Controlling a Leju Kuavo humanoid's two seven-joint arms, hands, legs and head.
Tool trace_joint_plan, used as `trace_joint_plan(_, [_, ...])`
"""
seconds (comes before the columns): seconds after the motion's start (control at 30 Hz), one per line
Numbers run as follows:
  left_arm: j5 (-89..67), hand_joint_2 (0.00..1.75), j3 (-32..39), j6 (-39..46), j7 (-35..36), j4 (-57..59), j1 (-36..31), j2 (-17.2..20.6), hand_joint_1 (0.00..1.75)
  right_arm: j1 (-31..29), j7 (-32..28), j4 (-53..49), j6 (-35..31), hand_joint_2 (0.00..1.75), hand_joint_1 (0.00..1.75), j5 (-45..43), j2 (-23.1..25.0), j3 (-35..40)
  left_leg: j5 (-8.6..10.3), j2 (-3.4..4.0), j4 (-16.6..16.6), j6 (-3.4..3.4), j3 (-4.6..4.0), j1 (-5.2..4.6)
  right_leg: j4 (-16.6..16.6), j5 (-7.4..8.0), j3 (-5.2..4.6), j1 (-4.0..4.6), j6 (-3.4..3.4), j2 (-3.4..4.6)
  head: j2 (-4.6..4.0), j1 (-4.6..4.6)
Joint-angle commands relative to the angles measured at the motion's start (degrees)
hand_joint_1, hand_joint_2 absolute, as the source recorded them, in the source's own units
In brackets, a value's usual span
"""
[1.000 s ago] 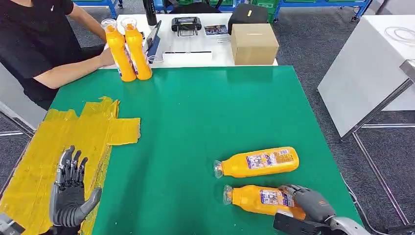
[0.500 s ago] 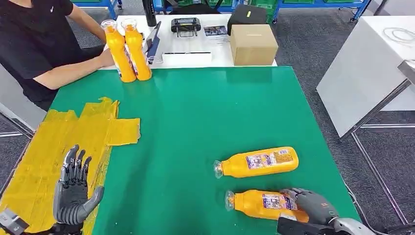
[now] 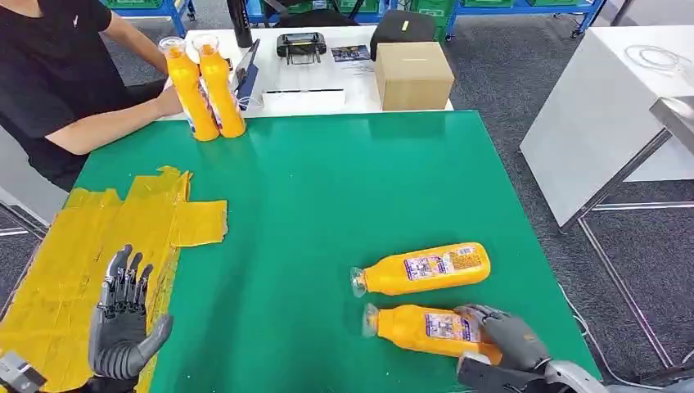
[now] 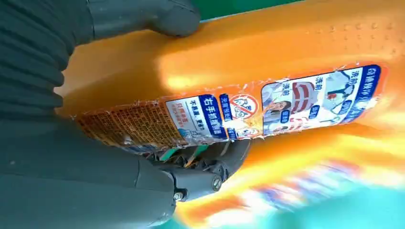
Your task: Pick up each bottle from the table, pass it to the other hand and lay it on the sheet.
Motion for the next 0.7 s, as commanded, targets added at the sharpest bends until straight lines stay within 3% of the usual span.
trace_joint_plan(0.03, [0.8, 1.75, 0.1, -0.5, -0.6, -1.9, 1.0, -1.6, 0.00, 1.9, -12.9, -2.9, 4.8, 1.75, 1.75, -7.8, 27.4, -15.0, 0.17, -0.12, -0.1, -0.21, -0.29, 0.08, 0.0, 0.08, -0.21, 0.08, -0.10, -0.06, 0.00, -0.07])
trace_joint_plan(0.2, [4.3, 1.75, -1.1, -0.3, 1.3, -0.9, 0.4, -2.2, 0.00, -0.3, -16.1, -2.3, 11.6, 1.75, 1.75, -11.6, 31.9, -21.0, 0.27, -0.72, 0.1, -0.17, -0.76, 0.06, 0.3, 0.01, -0.21, -0.05, 0.00, -0.60, 0.00, -0.02])
trace_joint_plan(0.33, [6.7, 1.75, -2.3, 0.0, 3.4, 0.7, -0.3, -2.4, 0.00, -6.3, -15.6, 2.0, 13.4, 1.75, 1.75, -11.1, 34.9, -18.7, 0.36, -0.49, 0.0, -0.16, -0.94, 0.01, 0.3, 0.13, -0.42, -0.09, 0.00, -0.38, 0.00, -0.04])
trace_joint_plan(0.5, [7.7, 1.75, -3.8, 0.0, 4.7, 0.8, 0.0, -2.3, 0.00, -8.6, -14.7, 3.8, 13.3, 1.75, 1.75, -11.2, 36.0, -17.0, 0.38, -0.58, 0.0, -0.16, -1.00, -0.06, 0.3, 0.11, -0.46, -0.15, 0.00, -0.48, 0.00, -0.04])
trace_joint_plan(0.7, [11.5, 1.75, -10.5, -1.7, 9.0, 1.8, 0.7, -1.0, 0.00, -17.8, -12.3, 13.8, 12.1, 1.75, 1.75, -11.1, 40.5, -11.7, 0.34, -0.42, 0.0, -0.15, -0.93, -0.12, 0.3, 0.09, -0.42, -0.20, 0.01, -0.33, 0.00, -0.04])
